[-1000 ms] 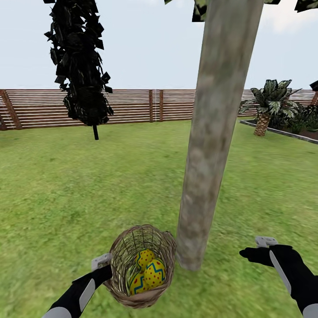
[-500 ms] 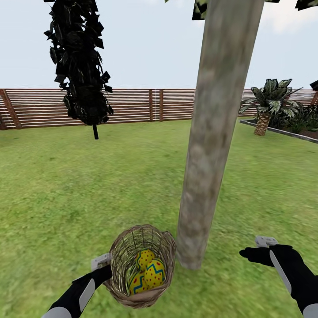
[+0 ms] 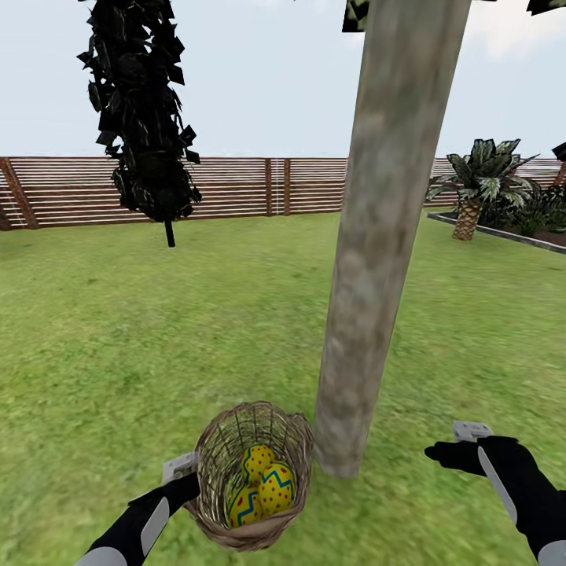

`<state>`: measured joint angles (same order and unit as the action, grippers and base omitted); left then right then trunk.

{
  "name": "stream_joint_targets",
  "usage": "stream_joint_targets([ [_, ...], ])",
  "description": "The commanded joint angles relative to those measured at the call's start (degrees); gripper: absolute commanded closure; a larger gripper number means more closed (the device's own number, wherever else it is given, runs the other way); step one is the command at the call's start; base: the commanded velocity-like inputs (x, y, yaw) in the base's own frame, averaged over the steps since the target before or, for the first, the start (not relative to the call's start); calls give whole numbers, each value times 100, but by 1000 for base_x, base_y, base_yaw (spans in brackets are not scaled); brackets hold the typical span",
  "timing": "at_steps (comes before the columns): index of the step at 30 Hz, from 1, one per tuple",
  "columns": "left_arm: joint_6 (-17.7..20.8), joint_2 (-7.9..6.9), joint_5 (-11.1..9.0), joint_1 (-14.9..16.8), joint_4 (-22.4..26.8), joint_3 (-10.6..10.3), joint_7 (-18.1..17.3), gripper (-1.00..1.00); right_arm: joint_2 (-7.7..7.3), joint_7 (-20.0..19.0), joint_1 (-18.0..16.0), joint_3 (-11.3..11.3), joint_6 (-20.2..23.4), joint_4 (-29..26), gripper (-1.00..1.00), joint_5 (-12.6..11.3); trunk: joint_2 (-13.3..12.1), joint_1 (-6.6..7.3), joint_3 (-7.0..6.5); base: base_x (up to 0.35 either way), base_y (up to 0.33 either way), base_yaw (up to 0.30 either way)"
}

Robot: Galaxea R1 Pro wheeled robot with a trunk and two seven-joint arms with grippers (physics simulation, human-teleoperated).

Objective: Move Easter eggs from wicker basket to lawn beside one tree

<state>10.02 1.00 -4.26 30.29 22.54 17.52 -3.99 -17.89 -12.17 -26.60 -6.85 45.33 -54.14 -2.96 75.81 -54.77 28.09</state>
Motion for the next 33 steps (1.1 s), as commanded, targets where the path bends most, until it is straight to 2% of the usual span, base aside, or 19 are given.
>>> stream_joint_targets([
  [1,44,5,-66,3,14,39,-32,100,3,-5,-3,-8,29,2,-100,-29,45,-22,24,0,0,0],
  [30,44,5,-66,3,19,41,-26,100,5,-5,-3,53,20,26,-100,-29,1209,-659,545,0,0,0],
  [33,44,5,-66,3,22,41,-24,100,5,-3,-3,69,12,184,-100,-21,1329,-725,599,0,0,0],
])
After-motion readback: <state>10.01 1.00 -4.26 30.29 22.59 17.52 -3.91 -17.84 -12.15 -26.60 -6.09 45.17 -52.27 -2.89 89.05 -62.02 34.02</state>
